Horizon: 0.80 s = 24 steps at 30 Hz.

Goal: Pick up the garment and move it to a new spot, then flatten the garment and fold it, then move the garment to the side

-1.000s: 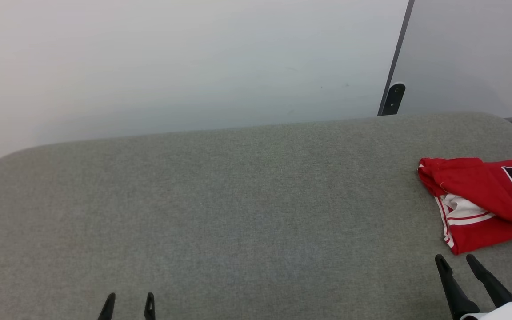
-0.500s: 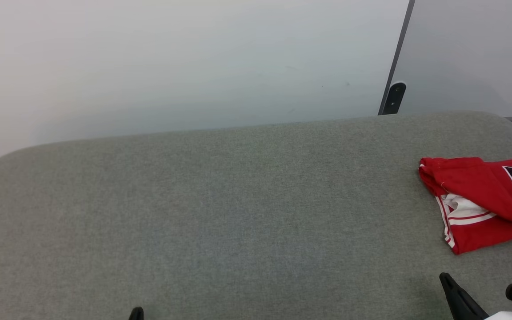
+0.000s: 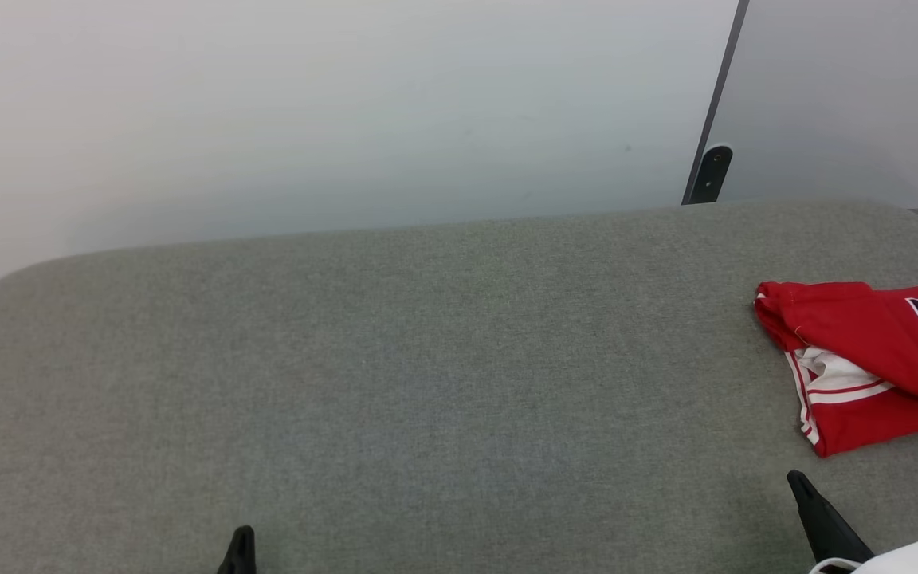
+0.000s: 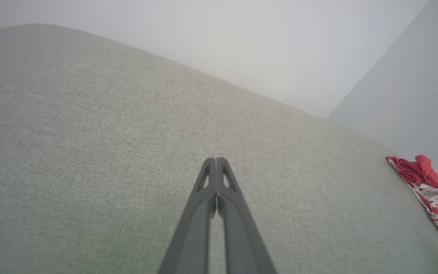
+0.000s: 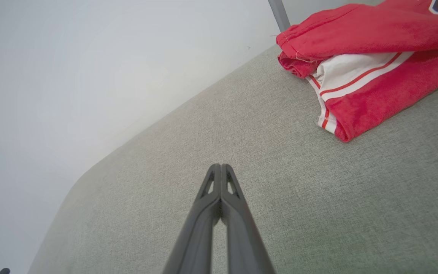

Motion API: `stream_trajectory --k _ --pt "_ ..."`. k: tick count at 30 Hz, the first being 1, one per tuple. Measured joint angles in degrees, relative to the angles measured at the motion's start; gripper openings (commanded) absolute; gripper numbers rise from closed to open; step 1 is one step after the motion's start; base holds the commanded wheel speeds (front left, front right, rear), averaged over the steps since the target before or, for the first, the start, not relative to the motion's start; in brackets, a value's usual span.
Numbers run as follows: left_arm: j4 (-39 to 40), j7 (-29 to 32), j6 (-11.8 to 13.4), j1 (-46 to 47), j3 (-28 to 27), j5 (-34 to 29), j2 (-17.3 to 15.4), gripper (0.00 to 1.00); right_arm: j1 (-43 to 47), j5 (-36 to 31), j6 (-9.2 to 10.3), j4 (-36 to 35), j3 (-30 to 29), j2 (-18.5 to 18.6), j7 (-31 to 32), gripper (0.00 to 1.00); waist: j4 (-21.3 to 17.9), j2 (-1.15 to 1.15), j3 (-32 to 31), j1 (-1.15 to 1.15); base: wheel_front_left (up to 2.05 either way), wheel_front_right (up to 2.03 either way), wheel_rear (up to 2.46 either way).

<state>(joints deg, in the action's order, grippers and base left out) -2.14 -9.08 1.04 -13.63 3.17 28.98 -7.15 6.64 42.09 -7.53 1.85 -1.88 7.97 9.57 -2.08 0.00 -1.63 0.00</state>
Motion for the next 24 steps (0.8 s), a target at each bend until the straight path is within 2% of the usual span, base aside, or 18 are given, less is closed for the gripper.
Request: stream_trajectory --k 24 --pt "-3.8 3.8 -2.6 6.1 -1.6 21.3 0.2 0.0 -4.0 15.7 0.01 3.8 -1.5 -1.6 -1.0 0.0 0.5 0.0 0.4 0.0 0.0 0.0 0.0"
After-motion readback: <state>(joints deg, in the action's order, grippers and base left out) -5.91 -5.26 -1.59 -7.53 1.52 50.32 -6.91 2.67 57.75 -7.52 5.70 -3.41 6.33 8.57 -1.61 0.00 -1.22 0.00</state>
